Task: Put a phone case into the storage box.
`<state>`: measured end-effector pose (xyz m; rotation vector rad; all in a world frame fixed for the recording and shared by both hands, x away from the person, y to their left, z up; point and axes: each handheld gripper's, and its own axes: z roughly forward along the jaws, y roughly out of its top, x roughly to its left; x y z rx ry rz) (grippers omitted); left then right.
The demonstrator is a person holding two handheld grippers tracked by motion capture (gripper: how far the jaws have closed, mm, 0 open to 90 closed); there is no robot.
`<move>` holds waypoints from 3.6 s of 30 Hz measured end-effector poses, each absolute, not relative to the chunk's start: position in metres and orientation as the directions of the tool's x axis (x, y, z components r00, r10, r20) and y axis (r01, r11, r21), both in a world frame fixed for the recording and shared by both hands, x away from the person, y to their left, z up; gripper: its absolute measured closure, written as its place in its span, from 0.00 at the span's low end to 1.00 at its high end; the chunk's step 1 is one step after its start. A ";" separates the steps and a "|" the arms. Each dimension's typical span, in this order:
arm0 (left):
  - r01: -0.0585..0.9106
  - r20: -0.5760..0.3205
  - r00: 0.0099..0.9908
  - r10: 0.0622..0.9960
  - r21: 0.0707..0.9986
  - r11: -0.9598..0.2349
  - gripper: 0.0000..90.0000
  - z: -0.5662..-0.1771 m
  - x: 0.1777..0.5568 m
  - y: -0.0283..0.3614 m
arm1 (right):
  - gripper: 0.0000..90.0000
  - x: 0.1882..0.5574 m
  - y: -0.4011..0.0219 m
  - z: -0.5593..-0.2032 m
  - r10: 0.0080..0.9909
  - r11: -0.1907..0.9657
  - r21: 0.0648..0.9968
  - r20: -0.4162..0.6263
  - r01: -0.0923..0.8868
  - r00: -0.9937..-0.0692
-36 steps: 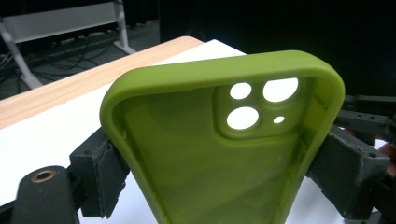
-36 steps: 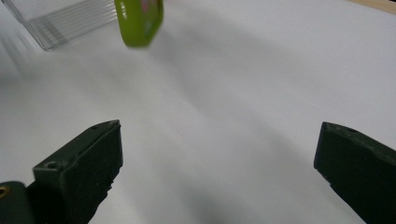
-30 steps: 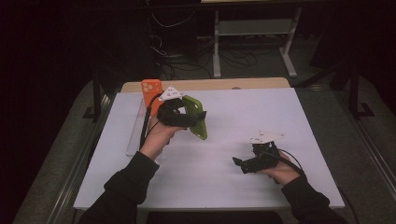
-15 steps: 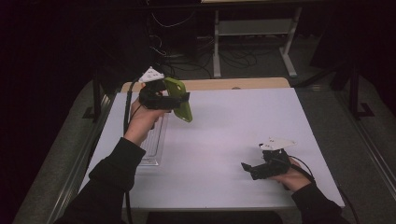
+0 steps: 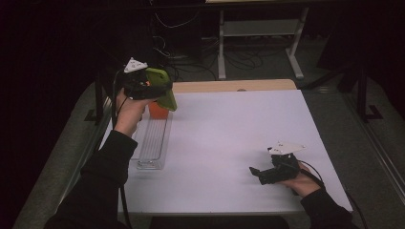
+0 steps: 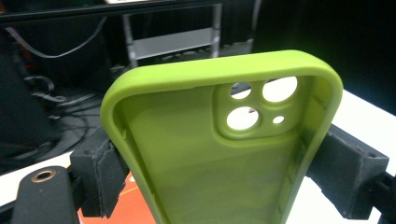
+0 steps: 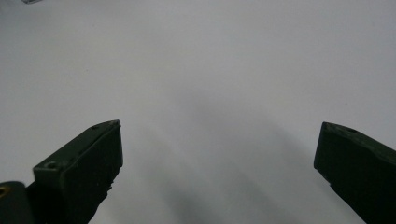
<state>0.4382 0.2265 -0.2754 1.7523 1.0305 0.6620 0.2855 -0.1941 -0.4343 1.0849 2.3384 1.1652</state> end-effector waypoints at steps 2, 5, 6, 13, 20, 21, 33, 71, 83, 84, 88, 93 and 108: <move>0.359 -0.014 0.465 0.885 0.917 -0.174 0.15 -0.278 0.443 0.230 | 0.00 0.286 -0.194 -0.434 0.746 0.380 0.784 0.054 0.491 -0.664; 0.379 -0.021 0.416 0.909 0.913 -0.152 0.15 -0.284 0.452 0.235 | 0.00 0.286 -0.194 -0.435 0.744 0.388 0.783 0.046 0.486 -0.667; 0.387 -0.017 0.398 0.917 0.910 -0.150 0.15 -0.286 0.455 0.236 | 0.00 0.286 -0.194 -0.435 0.741 0.393 0.783 0.041 0.483 -0.670; 0.430 -0.006 0.316 0.949 0.892 -0.138 0.15 -0.304 0.471 0.240 | 0.00 0.286 -0.194 -0.435 0.741 0.388 0.783 0.048 0.485 -0.670; 0.462 0.016 0.265 0.964 0.876 -0.142 0.15 -0.320 0.478 0.241 | 0.00 0.285 -0.194 -0.434 0.741 0.386 0.785 0.049 0.484 -0.670; 0.466 0.024 0.258 0.966 0.872 -0.146 0.15 -0.321 0.479 0.242 | 0.00 0.285 -0.194 -0.435 0.740 0.387 0.786 0.047 0.482 -0.671; 0.514 0.054 0.184 0.981 0.846 -0.143 0.15 -0.344 0.487 0.241 | 0.00 0.285 -0.193 -0.435 0.736 0.393 0.782 0.047 0.483 -0.675; 0.587 0.106 0.159 0.981 0.789 -0.181 0.00 -0.375 0.496 0.231 | 0.00 0.283 -0.193 -0.434 0.739 0.388 0.781 0.054 0.490 -0.672; 0.563 0.054 0.256 0.965 0.803 -0.194 0.00 -0.357 0.480 0.242 | 0.00 0.282 -0.194 -0.434 0.739 0.386 0.784 0.053 0.487 -0.672; 0.564 0.040 0.264 0.964 0.804 -0.187 0.00 -0.355 0.478 0.242 | 0.00 0.282 -0.194 -0.434 0.738 0.387 0.784 0.053 0.486 -0.673; 0.548 0.032 0.332 0.943 0.807 -0.220 0.00 -0.349 0.470 0.242 | 0.00 0.283 -0.194 -0.434 0.735 0.393 0.786 0.043 0.477 -0.677; 0.522 0.031 0.407 0.913 0.813 -0.260 0.00 -0.342 0.458 0.236 | 0.00 0.283 -0.193 -0.433 0.736 0.386 0.786 0.053 0.483 -0.675; 0.437 -0.016 0.629 0.777 0.834 -0.337 0.00 -0.327 0.424 0.223 | 0.00 0.283 -0.194 -0.431 0.732 0.386 0.791 0.049 0.474 -0.679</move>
